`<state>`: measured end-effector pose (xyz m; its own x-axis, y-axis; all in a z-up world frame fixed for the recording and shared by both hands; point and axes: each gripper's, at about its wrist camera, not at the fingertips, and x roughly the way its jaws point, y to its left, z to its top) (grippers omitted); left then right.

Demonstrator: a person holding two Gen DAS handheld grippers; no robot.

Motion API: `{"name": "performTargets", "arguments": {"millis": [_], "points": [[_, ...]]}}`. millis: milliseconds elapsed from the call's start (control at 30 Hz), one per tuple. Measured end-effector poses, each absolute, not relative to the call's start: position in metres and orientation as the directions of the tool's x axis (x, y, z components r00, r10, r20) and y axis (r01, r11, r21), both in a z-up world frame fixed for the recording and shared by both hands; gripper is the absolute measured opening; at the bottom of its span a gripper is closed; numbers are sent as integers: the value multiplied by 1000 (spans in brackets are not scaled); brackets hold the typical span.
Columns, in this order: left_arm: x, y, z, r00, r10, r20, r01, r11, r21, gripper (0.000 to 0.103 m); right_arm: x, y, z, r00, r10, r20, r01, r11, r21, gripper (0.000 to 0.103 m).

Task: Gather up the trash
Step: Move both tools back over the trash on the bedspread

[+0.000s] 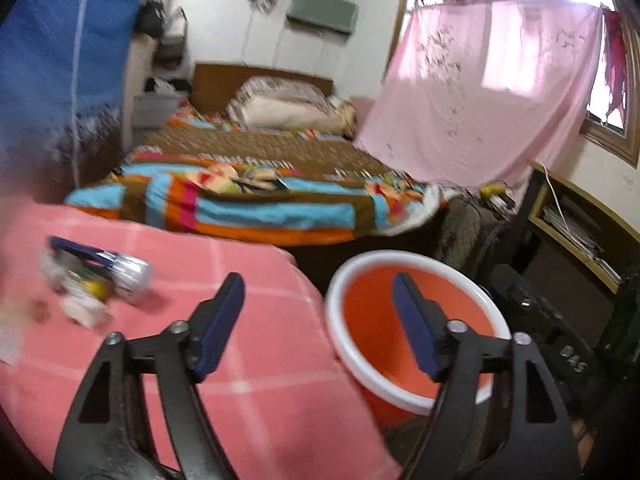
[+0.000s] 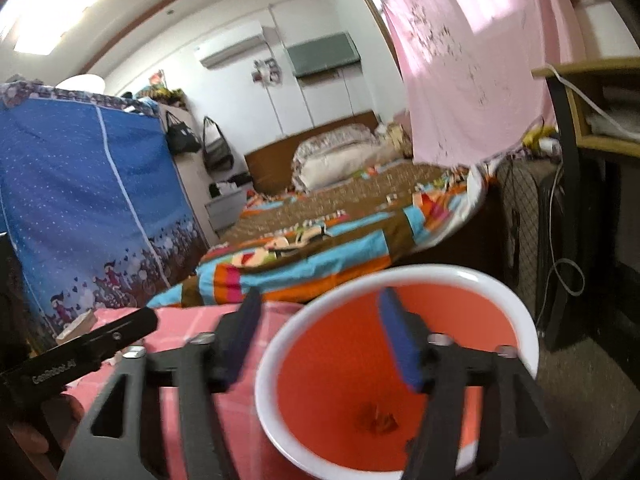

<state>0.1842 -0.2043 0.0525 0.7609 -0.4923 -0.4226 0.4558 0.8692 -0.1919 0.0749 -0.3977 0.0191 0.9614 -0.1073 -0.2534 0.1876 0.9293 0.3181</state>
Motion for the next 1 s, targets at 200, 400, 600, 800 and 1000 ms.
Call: {"name": "performTargets", "arguments": {"millis": [200,400,600,800,1000], "points": [[173,-159,67,866,-392,-310,355,919,-172,103,70,-374,36,986,-108,-130,141,950,279,96],[166,-116,70,907,-329,-264,294,942,-163,103,68,-336,48,997,-70,-9,71,976,207,103],[154,-73,70,947,-240,-215,217,968,-123,103,77,-300,55,998,19,64,-30,985,173,103],[146,-30,67,970,-166,-180,152,984,-89,103,91,-260,51,991,110,73,-118,986,116,103],[142,3,58,980,-123,-157,115,992,-57,103,103,-228,46,983,180,44,-182,982,53,103]]}}
